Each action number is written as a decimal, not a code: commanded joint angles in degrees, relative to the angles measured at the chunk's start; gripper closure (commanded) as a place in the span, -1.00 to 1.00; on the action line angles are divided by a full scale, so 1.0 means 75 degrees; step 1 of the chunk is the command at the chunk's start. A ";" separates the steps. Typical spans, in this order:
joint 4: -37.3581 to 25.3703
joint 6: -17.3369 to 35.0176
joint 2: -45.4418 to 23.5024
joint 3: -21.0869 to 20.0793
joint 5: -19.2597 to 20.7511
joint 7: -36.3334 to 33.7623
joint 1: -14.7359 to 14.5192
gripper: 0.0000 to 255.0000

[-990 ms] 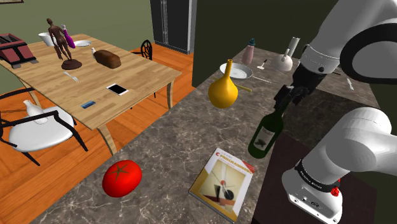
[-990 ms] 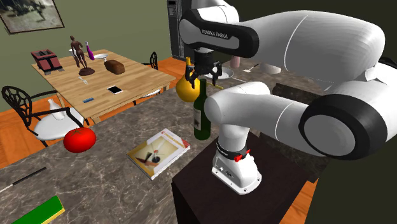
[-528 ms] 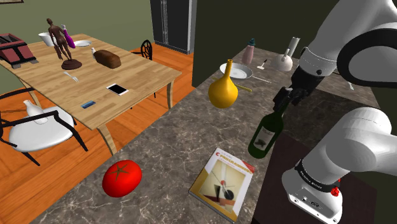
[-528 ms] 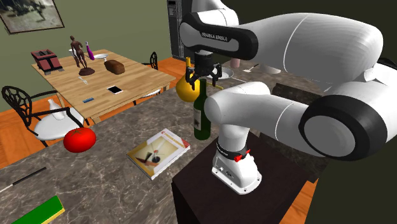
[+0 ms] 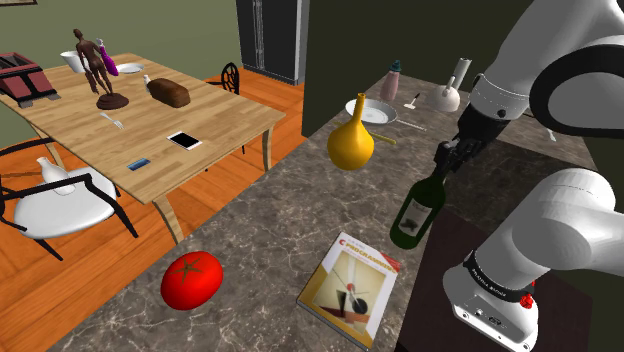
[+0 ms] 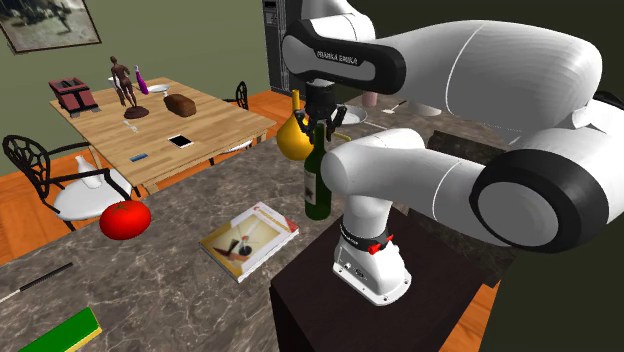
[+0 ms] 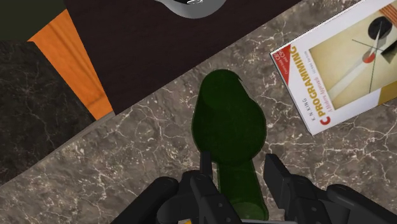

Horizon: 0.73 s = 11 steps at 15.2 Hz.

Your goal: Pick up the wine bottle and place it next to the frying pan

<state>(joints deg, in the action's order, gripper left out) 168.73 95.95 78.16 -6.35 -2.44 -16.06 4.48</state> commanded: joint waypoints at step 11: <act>-0.0924 -0.0580 -0.0344 0.0086 0.0087 0.0048 0.0083 1.00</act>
<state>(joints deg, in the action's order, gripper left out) 162.63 92.20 75.81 -5.70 -1.80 -15.68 5.09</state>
